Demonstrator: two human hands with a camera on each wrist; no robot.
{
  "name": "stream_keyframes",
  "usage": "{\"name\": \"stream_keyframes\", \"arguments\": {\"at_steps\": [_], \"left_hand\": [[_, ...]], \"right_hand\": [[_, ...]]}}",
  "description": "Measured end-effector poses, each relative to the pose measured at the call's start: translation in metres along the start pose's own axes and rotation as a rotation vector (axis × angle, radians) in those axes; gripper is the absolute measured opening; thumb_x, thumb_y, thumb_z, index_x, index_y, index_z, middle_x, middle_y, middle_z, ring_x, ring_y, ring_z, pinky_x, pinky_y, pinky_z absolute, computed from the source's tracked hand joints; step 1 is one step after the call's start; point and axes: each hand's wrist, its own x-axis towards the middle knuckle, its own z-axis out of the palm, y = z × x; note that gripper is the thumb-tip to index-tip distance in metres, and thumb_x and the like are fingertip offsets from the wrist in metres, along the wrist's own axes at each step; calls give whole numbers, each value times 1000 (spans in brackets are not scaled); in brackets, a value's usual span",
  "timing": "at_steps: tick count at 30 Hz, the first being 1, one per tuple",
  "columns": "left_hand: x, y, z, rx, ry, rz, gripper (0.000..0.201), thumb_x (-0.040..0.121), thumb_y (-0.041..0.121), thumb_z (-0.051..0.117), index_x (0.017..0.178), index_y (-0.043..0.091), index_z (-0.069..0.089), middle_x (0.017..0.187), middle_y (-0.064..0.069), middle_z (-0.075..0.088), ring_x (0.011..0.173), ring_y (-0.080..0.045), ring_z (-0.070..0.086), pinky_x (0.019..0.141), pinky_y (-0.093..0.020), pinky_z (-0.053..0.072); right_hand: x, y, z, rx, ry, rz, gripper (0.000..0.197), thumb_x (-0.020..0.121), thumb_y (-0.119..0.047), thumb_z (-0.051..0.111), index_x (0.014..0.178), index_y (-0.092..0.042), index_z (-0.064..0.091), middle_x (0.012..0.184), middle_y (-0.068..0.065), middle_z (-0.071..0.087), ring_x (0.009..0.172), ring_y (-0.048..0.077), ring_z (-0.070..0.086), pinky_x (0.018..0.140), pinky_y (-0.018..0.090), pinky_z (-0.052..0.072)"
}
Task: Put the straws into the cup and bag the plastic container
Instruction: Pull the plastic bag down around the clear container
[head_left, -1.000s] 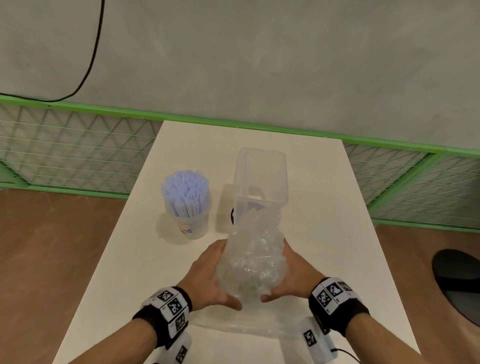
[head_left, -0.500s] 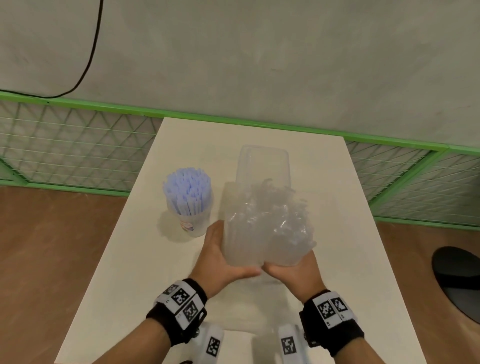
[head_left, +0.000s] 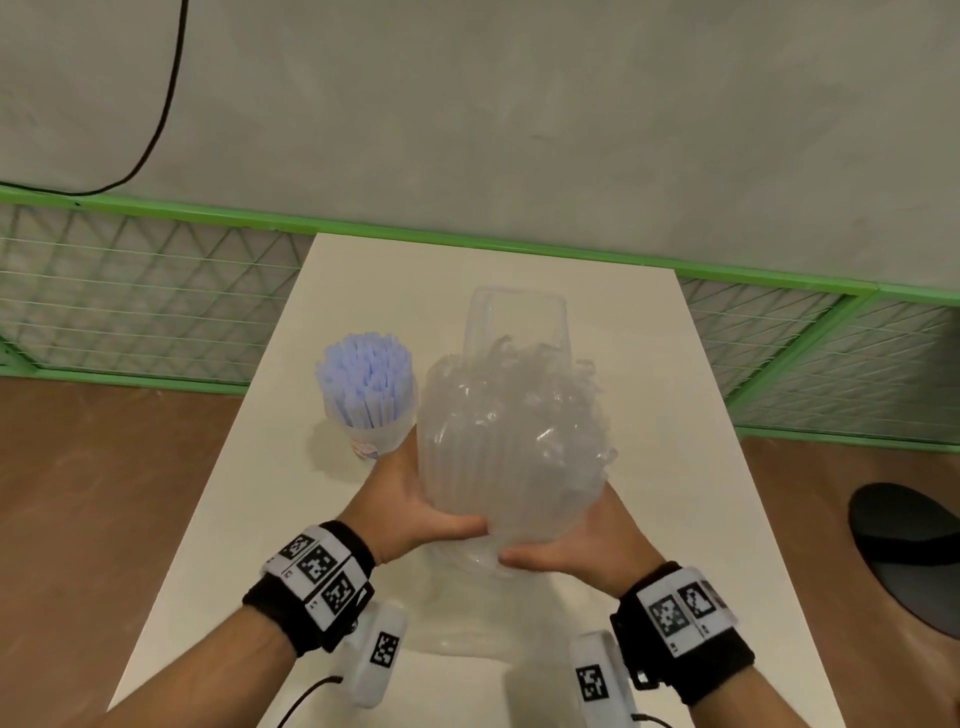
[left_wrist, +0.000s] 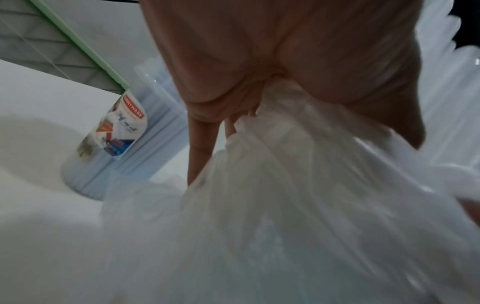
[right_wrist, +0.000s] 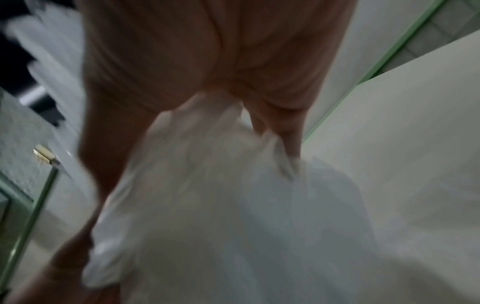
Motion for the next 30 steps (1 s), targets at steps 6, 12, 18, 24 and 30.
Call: {"name": "stream_keyframes", "arguments": {"at_steps": [6,12,18,24,30], "left_hand": [[-8,-32,7,-149,80,-64,79,62,0,88,130,10,50,118,3,69,113,-13,64,91,-21,52],[-18,-65,6,-9,-53,-204,97,51,27,97,134,27,46,118,19,65,113,4,59,96,-21,49],[-20,-79,21,-84,136,-247,85,50,24,97,123,35,53,111,22,68,107,5,62,87,-15,51],[-19,-79,16,-65,139,-192,84,54,16,95,121,39,50,111,33,64,106,12,59,84,-7,48],[-15,-85,10,-56,125,-284,82,52,21,96,124,23,58,105,11,72,95,7,66,77,-6,50]], "right_hand": [[7,23,30,87,202,11,92,47,-24,99,127,-11,55,112,-5,71,106,9,67,91,26,53],[12,65,53,-41,144,234,108,31,-61,94,126,-24,57,110,-12,71,104,4,66,91,34,56],[15,83,66,-61,159,260,114,27,-65,93,127,-28,53,114,-13,68,107,4,65,92,32,55],[17,74,68,-24,178,216,111,31,-55,96,128,-23,53,114,-13,68,107,-2,63,91,19,52],[7,43,42,-98,27,168,122,47,-39,98,145,-38,25,140,-17,47,130,-1,45,106,27,42]]}}
